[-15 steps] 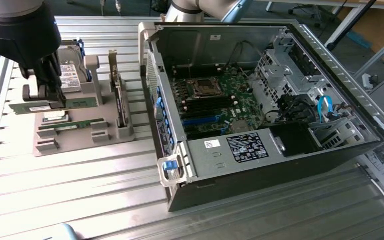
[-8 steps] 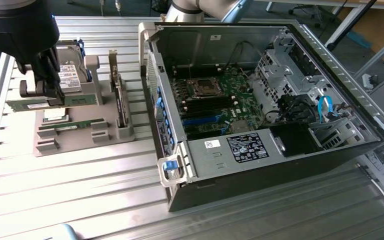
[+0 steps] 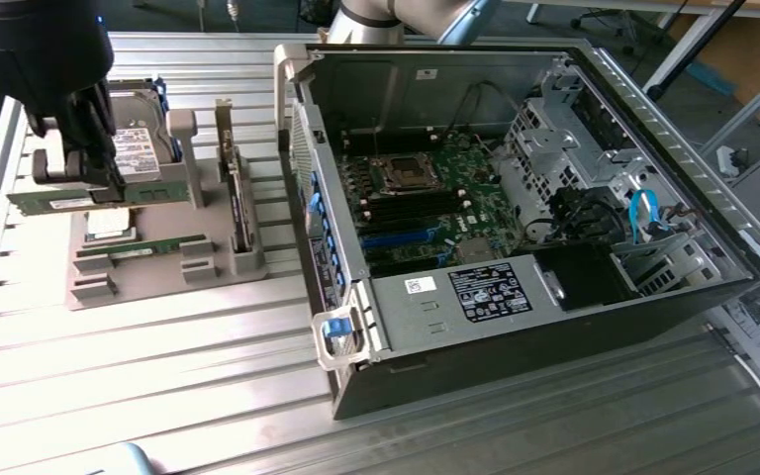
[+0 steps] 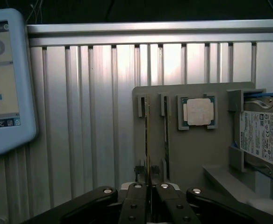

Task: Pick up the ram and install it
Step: 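Pick up the ram and move it above insertion slot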

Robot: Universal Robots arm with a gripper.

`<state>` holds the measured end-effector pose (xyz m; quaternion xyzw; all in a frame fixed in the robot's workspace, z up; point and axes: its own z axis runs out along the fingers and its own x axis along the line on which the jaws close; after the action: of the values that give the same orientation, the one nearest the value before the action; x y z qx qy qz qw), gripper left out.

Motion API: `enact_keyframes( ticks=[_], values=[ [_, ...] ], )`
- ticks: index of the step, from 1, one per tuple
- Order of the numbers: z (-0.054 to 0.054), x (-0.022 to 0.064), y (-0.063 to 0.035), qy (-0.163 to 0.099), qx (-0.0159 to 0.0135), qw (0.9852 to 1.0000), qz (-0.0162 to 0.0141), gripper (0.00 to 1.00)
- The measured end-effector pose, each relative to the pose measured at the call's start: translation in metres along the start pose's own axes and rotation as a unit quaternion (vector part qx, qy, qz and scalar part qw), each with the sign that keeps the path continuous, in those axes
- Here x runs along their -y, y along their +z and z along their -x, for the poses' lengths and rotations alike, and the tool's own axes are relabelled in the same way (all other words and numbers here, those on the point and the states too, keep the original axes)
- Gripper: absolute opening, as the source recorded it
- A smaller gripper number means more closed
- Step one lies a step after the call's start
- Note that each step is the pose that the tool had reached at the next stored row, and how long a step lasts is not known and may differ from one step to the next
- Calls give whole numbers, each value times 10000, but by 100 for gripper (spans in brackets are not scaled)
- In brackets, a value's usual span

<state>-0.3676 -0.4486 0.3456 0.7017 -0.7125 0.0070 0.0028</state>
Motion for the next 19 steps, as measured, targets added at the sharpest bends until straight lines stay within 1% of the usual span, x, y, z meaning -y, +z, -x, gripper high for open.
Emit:
enact_keyframes(
  ticks=[19],
  values=[
    [-4,2,-279,0,0,10000,0,13]
  ],
)
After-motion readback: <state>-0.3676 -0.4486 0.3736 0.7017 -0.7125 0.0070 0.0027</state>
